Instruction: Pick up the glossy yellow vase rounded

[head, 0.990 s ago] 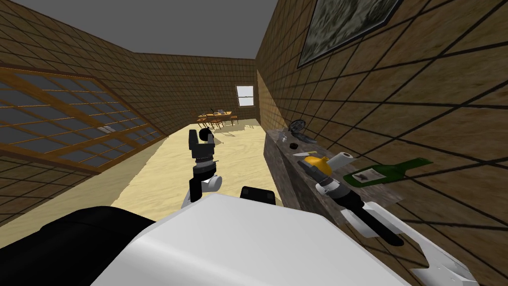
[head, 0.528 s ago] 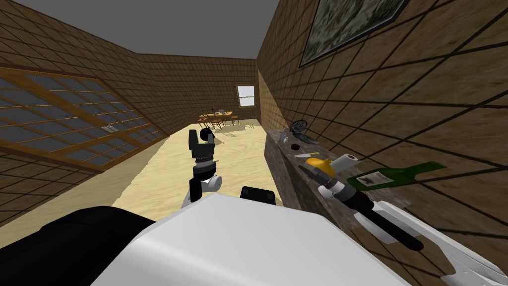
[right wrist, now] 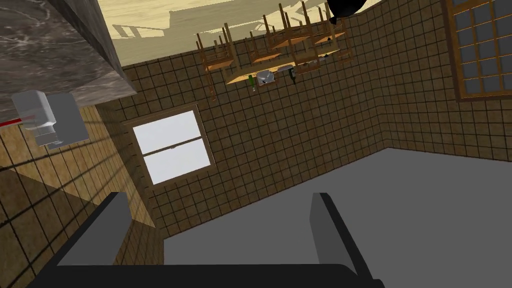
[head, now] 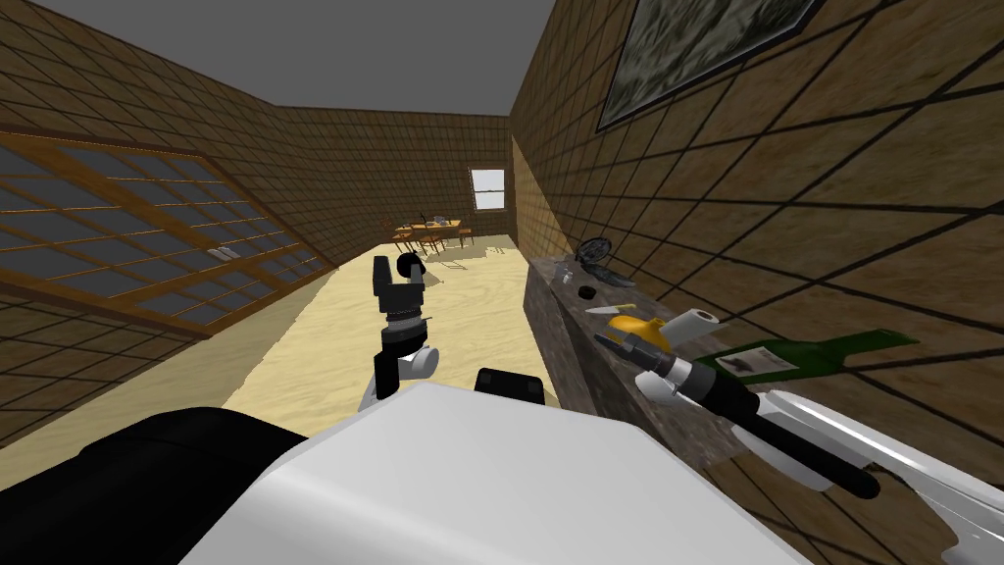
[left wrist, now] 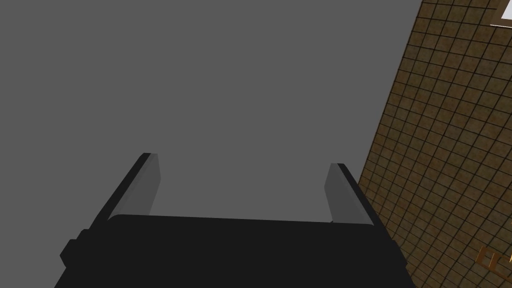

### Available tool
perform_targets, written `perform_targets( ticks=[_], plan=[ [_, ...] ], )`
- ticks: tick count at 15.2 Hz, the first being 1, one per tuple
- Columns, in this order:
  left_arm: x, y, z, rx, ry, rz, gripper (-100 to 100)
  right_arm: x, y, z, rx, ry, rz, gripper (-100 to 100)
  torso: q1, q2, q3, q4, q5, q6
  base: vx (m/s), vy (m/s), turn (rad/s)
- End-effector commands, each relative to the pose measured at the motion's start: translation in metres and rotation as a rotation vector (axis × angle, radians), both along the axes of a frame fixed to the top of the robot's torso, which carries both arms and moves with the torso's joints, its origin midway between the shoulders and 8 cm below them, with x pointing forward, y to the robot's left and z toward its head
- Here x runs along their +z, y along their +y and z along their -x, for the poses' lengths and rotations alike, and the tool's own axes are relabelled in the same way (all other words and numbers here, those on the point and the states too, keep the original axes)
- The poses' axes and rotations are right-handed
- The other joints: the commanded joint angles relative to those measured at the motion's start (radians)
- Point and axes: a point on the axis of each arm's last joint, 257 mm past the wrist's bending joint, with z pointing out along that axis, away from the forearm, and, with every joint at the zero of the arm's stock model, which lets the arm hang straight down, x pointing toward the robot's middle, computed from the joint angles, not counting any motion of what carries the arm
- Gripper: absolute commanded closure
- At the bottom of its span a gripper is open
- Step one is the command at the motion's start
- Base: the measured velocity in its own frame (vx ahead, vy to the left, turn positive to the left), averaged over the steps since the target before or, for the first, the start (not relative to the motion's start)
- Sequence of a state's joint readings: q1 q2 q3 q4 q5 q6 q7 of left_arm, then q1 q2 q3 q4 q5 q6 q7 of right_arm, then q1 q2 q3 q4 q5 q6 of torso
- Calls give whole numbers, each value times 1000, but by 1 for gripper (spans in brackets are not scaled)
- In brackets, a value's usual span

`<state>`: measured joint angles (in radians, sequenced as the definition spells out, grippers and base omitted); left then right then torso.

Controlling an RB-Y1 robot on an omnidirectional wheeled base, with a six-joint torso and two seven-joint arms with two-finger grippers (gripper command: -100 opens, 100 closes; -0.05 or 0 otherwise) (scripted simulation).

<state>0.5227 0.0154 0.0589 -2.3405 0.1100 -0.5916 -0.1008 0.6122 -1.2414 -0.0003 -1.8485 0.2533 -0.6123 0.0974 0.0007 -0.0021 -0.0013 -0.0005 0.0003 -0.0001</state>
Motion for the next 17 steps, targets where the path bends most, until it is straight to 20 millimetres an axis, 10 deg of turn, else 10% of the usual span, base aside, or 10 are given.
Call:
perform_targets(
  ticks=[1, 17],
  plan=[
    [0, 0, 0, 0, 0, 0, 0, -10, -13, 6, 28, 23, 74, -100, 0, 0, 0, 0, 0, 0, 31, 11, 34],
    [0, 0, 0, 0, 0, 0, 0, -28, -86, 24, 231, 153, 491, -100, 0, 0, 0, 0, 0, 0, 26, 8, 23]
  ],
)
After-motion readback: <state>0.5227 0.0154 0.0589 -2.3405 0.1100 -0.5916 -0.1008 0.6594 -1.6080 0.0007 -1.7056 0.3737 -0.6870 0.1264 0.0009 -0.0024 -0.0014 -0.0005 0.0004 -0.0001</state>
